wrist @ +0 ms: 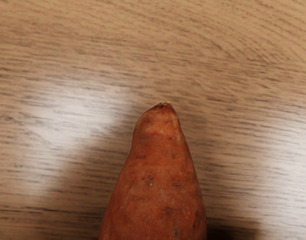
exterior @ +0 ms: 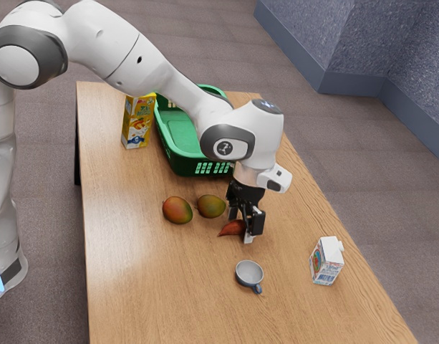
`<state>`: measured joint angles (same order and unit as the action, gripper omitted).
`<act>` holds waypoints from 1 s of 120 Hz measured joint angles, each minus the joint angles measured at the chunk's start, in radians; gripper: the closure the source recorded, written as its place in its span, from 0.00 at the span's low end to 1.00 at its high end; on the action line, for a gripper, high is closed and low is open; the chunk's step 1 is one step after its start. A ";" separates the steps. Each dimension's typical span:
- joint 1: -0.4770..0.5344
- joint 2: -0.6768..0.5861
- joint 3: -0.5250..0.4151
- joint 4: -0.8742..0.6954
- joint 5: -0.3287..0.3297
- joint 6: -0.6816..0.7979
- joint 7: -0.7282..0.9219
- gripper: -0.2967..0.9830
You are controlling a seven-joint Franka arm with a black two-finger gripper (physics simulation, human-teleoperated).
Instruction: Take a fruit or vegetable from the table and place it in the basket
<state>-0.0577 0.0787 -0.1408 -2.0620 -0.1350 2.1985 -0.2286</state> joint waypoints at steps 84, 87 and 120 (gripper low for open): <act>-0.015 -0.006 -0.001 0.002 0.007 0.000 -0.008 0.64; -0.015 -0.006 -0.001 0.002 0.007 0.000 -0.009 0.64; -0.017 -0.071 -0.008 0.011 0.042 -0.035 -0.020 0.65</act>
<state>-0.0750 0.0077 -0.1488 -2.0512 -0.0932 2.1631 -0.2488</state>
